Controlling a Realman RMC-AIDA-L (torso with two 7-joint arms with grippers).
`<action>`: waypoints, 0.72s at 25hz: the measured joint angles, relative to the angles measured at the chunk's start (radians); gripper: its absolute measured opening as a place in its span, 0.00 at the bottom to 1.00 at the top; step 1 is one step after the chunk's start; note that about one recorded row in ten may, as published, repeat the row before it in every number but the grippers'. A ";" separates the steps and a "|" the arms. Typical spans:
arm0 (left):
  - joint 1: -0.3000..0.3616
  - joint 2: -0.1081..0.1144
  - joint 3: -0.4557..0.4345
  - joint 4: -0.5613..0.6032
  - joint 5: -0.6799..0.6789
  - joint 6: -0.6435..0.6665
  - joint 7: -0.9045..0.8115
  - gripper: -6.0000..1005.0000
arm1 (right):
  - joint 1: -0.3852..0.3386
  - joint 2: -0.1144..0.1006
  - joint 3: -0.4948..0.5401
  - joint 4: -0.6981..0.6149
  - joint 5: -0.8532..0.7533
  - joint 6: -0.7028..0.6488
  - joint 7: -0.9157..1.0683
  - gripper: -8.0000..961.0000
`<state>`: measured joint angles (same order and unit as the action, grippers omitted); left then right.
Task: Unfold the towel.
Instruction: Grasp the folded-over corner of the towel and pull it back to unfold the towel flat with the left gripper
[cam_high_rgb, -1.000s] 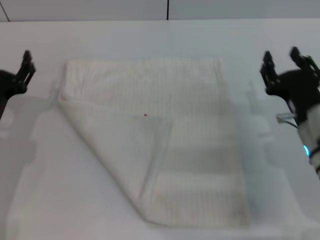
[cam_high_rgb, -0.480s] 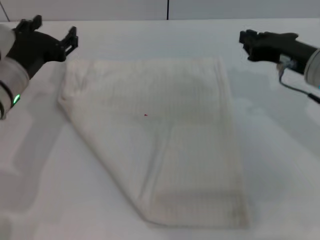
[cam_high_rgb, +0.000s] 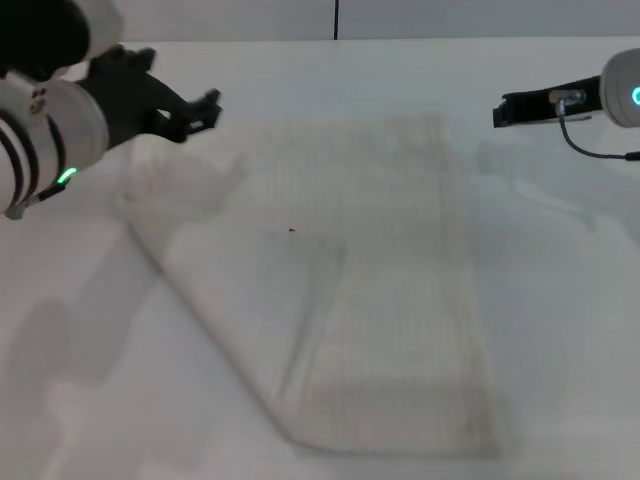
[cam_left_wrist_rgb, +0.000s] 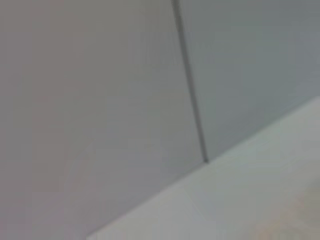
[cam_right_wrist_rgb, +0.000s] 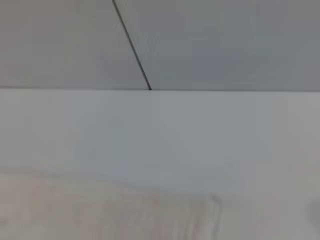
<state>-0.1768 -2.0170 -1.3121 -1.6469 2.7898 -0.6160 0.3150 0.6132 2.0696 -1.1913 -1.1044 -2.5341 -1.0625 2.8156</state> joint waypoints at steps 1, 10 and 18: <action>-0.011 -0.017 -0.025 -0.012 -0.035 -0.062 0.051 0.76 | 0.000 0.000 0.000 0.000 0.000 0.000 0.000 0.01; -0.095 -0.048 -0.064 0.043 -0.148 -0.253 0.165 0.75 | 0.197 -0.019 0.055 0.194 -0.058 -0.029 0.005 0.01; -0.105 -0.052 0.036 0.090 -0.164 -0.269 0.148 0.74 | 0.290 -0.027 0.052 0.360 -0.081 0.025 -0.002 0.01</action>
<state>-0.2814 -2.0688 -1.2757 -1.5571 2.6260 -0.8849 0.4633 0.9032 2.0424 -1.1389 -0.7445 -2.6148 -1.0375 2.8136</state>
